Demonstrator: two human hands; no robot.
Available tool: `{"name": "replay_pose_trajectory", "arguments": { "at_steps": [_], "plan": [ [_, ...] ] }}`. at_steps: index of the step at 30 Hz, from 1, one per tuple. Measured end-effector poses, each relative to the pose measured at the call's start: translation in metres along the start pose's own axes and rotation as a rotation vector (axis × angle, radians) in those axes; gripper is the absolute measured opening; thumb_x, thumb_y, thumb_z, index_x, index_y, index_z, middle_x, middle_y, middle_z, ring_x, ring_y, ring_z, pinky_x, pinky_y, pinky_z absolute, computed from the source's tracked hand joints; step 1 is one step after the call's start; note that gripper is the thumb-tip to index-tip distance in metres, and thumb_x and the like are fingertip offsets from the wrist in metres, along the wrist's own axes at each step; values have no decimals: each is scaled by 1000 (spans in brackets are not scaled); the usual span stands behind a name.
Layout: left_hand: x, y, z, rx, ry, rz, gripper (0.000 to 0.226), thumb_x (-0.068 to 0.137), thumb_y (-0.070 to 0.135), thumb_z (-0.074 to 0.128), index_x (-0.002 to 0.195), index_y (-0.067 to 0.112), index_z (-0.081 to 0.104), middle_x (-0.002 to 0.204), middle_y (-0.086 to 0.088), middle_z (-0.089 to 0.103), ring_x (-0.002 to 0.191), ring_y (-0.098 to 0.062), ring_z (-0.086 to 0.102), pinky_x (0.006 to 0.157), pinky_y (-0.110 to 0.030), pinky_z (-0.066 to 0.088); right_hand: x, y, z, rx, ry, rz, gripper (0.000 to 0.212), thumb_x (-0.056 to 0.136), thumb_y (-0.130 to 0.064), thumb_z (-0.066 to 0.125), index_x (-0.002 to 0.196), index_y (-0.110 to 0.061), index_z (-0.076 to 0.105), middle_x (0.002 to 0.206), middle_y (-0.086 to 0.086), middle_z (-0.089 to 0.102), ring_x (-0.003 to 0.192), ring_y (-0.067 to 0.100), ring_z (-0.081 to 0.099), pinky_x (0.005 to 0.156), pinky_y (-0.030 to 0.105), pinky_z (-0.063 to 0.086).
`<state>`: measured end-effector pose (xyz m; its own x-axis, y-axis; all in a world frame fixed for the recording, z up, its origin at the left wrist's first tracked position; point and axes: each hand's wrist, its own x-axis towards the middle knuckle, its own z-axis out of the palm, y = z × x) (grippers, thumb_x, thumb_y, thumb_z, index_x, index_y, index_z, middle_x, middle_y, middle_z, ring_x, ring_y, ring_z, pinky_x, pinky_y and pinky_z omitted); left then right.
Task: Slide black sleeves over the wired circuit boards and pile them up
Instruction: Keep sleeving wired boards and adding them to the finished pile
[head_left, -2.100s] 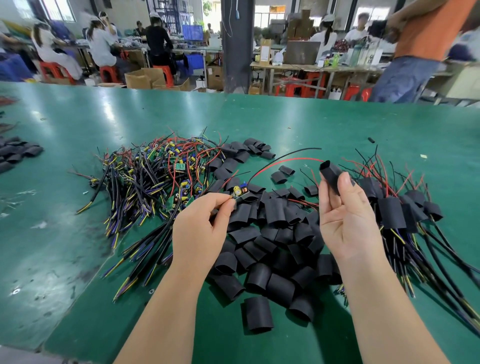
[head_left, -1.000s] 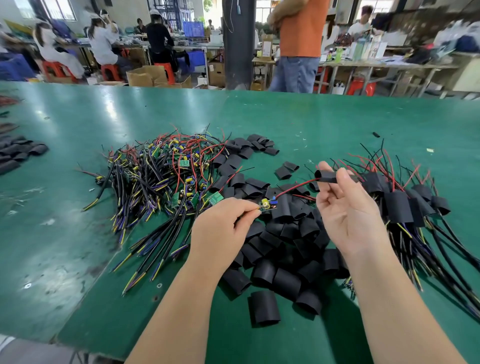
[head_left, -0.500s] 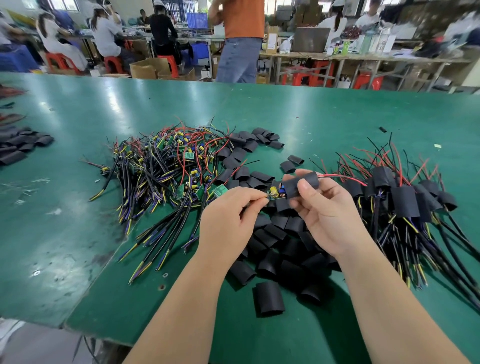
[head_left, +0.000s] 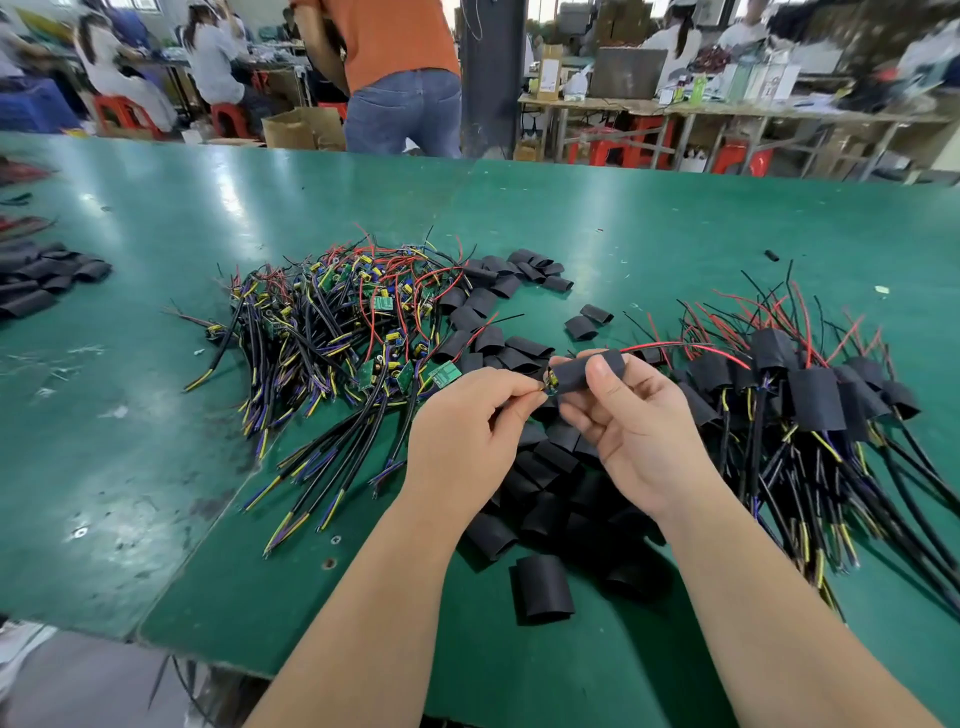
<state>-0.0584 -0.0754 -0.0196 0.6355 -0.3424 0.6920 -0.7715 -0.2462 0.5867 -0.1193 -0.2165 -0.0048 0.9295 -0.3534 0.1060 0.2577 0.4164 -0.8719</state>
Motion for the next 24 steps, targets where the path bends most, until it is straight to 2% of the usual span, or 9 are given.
{"name": "replay_pose_trajectory", "arguments": {
  "at_steps": [5,8,10,12,14,17,19,21,24],
  "plan": [
    [0,-1,3,-33,-5,-32,8,85,16,64,83,14,71,77,8,67,71,-10,59,65,-34,49,-1,-1,-1,-6,23,26,21,75,-25,64,90,-10,64,88,4,75,76,13,72,63,20,55],
    [-1,-5,1,43,-5,-21,7,80,16,66,82,13,72,75,4,68,69,-13,59,62,-32,48,-1,3,1,-165,6,-51,24,69,-21,70,91,-11,66,92,6,75,81,16,70,68,23,55],
    [-1,-7,1,78,1,-25,9,78,15,67,83,12,73,76,3,70,68,-11,59,62,-26,47,-1,5,3,-254,0,-80,29,66,-22,73,94,-17,68,96,8,73,86,20,66,78,30,55],
    [0,-7,1,80,5,-54,8,78,14,68,82,12,73,73,6,69,70,-7,58,61,-14,43,-1,6,3,-281,-3,-54,36,67,-23,74,102,-22,68,95,9,70,87,21,61,85,35,53],
    [1,-8,1,61,4,-91,3,78,11,70,80,13,72,69,12,64,66,-2,56,61,-6,39,-1,6,3,-275,-7,-13,39,73,-15,73,111,-22,65,93,5,70,86,17,61,81,30,53],
    [0,-5,3,-68,28,-142,5,78,12,71,81,17,69,68,13,63,65,-2,60,64,-12,47,2,6,6,-131,60,28,42,81,4,65,118,-15,59,88,-1,72,79,14,65,68,23,54],
    [0,-1,1,-167,61,-172,5,81,20,69,83,20,65,73,12,66,64,-8,63,62,-15,49,4,0,7,44,177,34,34,81,8,63,109,-11,55,82,4,68,68,12,66,60,21,54],
    [1,-1,-2,-174,90,-162,4,84,26,65,85,22,63,75,10,66,61,-12,60,58,-14,46,6,-14,1,188,313,11,20,85,5,62,95,-8,51,77,8,62,61,11,64,56,17,52],
    [4,-7,-7,-85,152,-223,15,92,30,52,84,24,62,70,6,67,62,-12,60,59,-25,49,5,-42,-19,359,396,-68,9,92,-5,57,84,-5,52,72,7,57,53,7,59,52,10,43]
  ]
}}
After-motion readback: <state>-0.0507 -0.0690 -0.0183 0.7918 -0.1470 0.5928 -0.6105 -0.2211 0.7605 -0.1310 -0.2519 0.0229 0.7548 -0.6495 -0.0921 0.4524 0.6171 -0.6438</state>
